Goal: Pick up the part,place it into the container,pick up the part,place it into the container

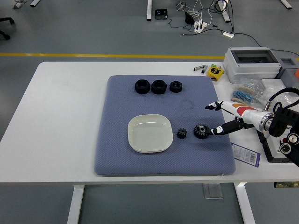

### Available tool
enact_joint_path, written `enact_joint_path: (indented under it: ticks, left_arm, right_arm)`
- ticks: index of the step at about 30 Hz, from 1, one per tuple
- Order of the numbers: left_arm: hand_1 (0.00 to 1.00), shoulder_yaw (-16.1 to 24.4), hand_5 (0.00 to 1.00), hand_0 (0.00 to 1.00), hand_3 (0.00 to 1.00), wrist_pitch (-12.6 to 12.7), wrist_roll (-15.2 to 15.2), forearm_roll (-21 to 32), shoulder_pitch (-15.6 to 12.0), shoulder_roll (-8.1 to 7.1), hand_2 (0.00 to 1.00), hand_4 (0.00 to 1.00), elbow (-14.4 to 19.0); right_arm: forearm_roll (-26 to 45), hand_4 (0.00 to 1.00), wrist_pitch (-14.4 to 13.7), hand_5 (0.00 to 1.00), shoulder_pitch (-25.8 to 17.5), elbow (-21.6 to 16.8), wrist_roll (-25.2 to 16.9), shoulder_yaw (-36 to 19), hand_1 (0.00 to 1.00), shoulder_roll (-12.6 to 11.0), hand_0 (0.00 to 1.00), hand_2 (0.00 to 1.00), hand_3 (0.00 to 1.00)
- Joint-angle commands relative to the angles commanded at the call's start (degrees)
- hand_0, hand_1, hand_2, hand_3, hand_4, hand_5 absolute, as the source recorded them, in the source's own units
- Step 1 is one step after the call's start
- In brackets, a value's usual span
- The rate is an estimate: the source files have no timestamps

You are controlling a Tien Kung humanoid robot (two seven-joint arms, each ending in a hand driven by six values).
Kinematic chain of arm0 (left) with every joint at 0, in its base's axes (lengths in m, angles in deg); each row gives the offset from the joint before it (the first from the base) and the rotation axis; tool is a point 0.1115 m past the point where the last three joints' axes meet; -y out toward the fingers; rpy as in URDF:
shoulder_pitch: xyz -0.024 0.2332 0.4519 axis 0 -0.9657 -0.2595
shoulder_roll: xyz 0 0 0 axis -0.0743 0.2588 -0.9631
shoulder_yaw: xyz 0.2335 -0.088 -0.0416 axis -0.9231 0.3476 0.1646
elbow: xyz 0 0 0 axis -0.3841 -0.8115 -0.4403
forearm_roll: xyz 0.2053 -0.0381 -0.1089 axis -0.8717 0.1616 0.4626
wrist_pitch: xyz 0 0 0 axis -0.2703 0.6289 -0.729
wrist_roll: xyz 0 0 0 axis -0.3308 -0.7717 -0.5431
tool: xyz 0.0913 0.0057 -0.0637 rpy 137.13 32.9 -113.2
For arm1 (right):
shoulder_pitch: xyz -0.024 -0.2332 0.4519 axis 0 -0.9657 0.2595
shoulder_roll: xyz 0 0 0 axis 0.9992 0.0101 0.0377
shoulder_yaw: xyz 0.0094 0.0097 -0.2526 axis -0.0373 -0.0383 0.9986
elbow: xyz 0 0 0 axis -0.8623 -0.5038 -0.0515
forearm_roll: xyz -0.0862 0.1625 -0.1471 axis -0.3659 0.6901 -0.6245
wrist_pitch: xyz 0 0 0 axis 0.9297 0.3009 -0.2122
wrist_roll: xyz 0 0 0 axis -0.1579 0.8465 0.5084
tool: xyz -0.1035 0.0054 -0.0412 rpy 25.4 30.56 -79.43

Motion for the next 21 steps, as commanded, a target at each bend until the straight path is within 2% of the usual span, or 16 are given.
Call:
enact_joint_path:
  ticks: [5,8,9,16,20,21]
  left_arm:
    - [0.616,-0.15,0.706,0.71,0.57,0.0,-0.03,0.25,0.02,0.0,0.646,0.612,0.0]
    - [0.616,-0.08,0.706,0.71,0.57,0.01,0.06,0.08,0.02,0.0,0.646,0.612,0.0]
    - [0.616,-0.14,0.706,0.711,0.57,0.0,0.08,0.13,0.01,0.0,0.646,0.612,0.0]
    - [0.617,-0.01,0.708,0.711,0.569,0.04,0.22,0.0,-0.04,0.0,0.648,0.614,0.0]
    - [0.617,-0.06,0.708,0.711,0.569,0.01,0.28,-0.09,0.0,0.0,0.648,0.614,0.0]
    - [0.615,-0.05,0.706,0.712,0.57,0.02,0.25,-0.02,-0.01,0.0,0.646,0.614,0.0]
  right_arm:
    - [0.21,0.998,-0.53,0.501,2.63,1.58,-0.19,4.65,0.797,0.98,0.836,0.812,0.811]
    - [0.56,0.998,-0.97,0.501,4.0,3.29,-0.67,6.86,0.797,2.74,0.836,0.812,0.811]
    - [0.56,0.998,-1.01,0.473,4.29,3.83,-0.68,7.36,0.769,3.29,0.797,0.789,0.794]
    - [-0.23,0.998,-0.73,0.464,6.39,7.1,-0.32,11.7,0.764,5.91,0.791,0.785,0.791]
    - [-1.08,0.998,-1.68,0.464,6.91,9.32,-0.86,12.71,0.764,7.07,0.791,0.785,0.791]
    - [-1.57,0.998,-2.46,0.374,6.81,9.88,-1.32,12.54,0.714,7.45,0.732,0.74,0.741]
